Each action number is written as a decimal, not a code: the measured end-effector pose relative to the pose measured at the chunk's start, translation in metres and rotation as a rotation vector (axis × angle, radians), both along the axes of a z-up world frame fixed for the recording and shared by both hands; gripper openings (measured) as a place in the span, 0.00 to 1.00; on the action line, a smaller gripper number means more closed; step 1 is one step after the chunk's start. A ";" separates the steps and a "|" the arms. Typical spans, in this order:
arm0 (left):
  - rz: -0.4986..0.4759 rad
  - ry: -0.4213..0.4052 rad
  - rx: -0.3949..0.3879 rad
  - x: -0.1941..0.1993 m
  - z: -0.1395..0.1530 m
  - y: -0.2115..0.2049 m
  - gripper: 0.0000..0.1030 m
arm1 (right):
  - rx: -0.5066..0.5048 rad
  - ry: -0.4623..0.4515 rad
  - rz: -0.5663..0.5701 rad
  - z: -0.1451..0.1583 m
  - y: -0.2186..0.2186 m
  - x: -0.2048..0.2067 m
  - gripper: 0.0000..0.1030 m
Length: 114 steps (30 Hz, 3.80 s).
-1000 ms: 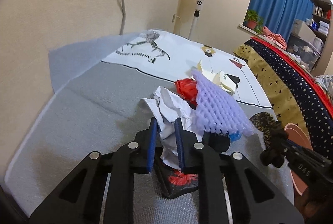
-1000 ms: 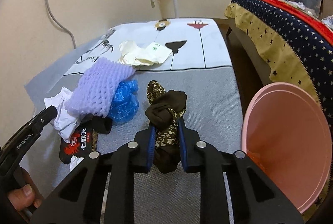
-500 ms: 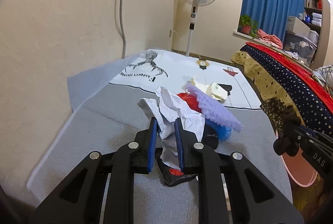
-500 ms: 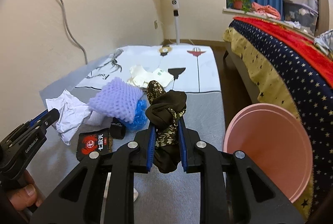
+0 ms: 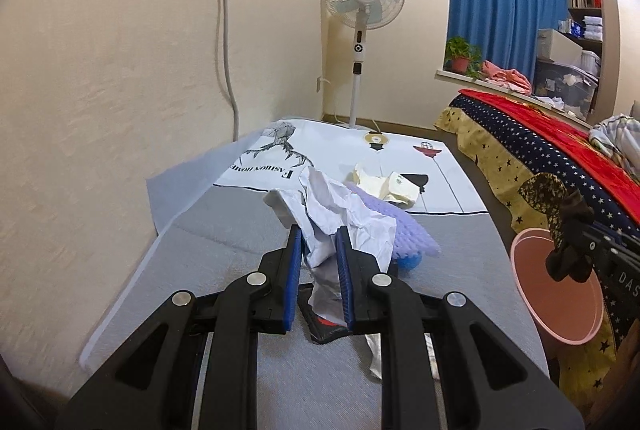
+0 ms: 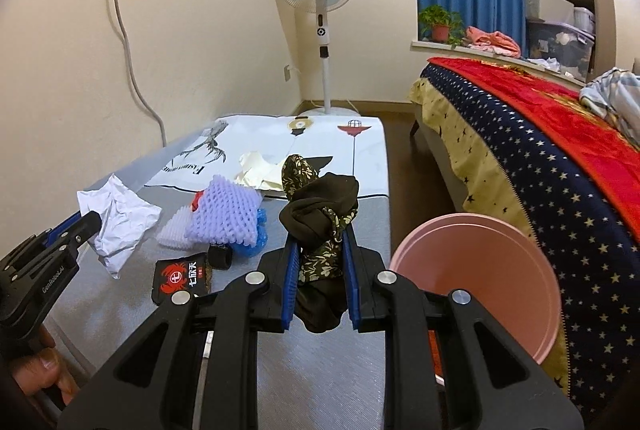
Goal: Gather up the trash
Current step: 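Carry the cloth and paper over the pink bin and open both tools, then grasp the white tissue with the right tool while the left tool grasps the purple mesh net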
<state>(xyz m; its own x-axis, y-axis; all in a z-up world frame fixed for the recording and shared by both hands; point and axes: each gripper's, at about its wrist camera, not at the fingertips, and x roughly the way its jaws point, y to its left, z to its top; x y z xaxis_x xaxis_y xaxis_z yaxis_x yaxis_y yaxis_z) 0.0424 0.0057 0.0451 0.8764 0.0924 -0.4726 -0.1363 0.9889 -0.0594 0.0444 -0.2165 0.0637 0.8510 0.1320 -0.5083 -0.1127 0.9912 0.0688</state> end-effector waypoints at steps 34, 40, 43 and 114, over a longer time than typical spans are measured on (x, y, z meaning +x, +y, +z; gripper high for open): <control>-0.193 -0.015 -0.001 0.001 0.011 -0.106 0.17 | -0.006 -0.090 -0.268 0.048 -0.120 -0.034 0.20; -0.278 -0.016 -0.030 0.009 0.009 -0.138 0.17 | 0.014 -0.062 -0.344 0.047 -0.156 -0.032 0.20; -0.314 -0.009 -0.034 0.014 0.005 -0.155 0.17 | 0.027 -0.049 -0.368 0.044 -0.167 -0.032 0.20; -0.113 -0.027 -0.117 -0.018 0.031 0.029 0.09 | 0.094 0.258 0.362 -0.090 0.066 0.012 0.56</control>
